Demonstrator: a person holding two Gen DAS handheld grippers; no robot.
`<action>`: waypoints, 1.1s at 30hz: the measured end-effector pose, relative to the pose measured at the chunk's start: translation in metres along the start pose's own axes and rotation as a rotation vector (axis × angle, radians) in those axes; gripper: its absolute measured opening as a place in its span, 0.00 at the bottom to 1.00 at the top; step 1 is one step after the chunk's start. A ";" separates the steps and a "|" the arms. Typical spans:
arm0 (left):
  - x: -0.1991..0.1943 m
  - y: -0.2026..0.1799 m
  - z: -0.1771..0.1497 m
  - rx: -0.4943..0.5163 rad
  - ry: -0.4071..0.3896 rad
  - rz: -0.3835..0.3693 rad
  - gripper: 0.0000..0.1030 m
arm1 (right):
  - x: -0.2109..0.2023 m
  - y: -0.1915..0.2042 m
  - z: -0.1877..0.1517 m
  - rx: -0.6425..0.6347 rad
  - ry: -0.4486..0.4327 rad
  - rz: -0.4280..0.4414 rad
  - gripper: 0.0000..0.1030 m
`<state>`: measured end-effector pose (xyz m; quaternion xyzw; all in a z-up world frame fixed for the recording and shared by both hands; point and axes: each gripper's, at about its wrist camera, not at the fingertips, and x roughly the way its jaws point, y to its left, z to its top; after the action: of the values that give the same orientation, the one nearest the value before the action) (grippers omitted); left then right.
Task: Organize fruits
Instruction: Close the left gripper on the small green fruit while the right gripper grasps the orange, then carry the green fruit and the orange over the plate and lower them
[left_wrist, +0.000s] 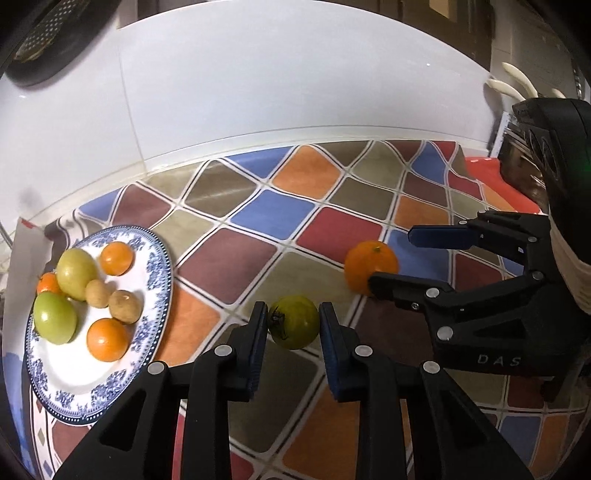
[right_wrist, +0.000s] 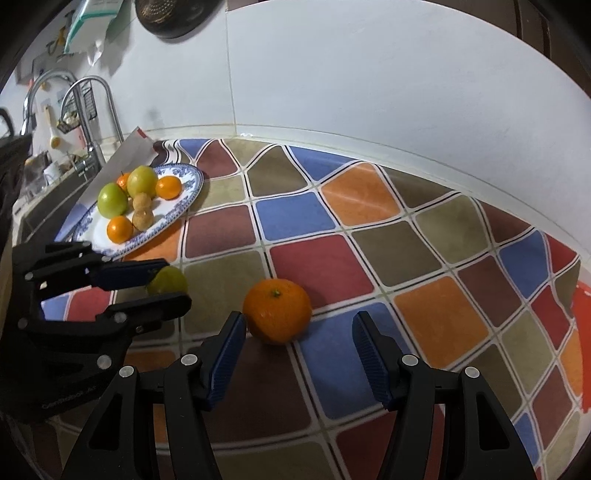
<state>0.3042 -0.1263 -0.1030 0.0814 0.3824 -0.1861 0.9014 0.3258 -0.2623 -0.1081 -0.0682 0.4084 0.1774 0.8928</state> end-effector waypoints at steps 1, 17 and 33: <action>0.000 0.001 0.000 -0.004 0.000 0.005 0.27 | 0.000 0.000 0.001 0.006 -0.002 0.004 0.59; -0.017 0.013 -0.002 -0.049 -0.031 0.024 0.27 | 0.003 0.015 0.004 0.017 0.002 0.024 0.42; -0.082 0.013 -0.008 -0.067 -0.142 0.026 0.27 | -0.063 0.039 0.008 0.061 -0.114 0.000 0.42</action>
<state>0.2517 -0.0897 -0.0500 0.0428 0.3224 -0.1666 0.9308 0.2788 -0.2409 -0.0545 -0.0307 0.3619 0.1687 0.9163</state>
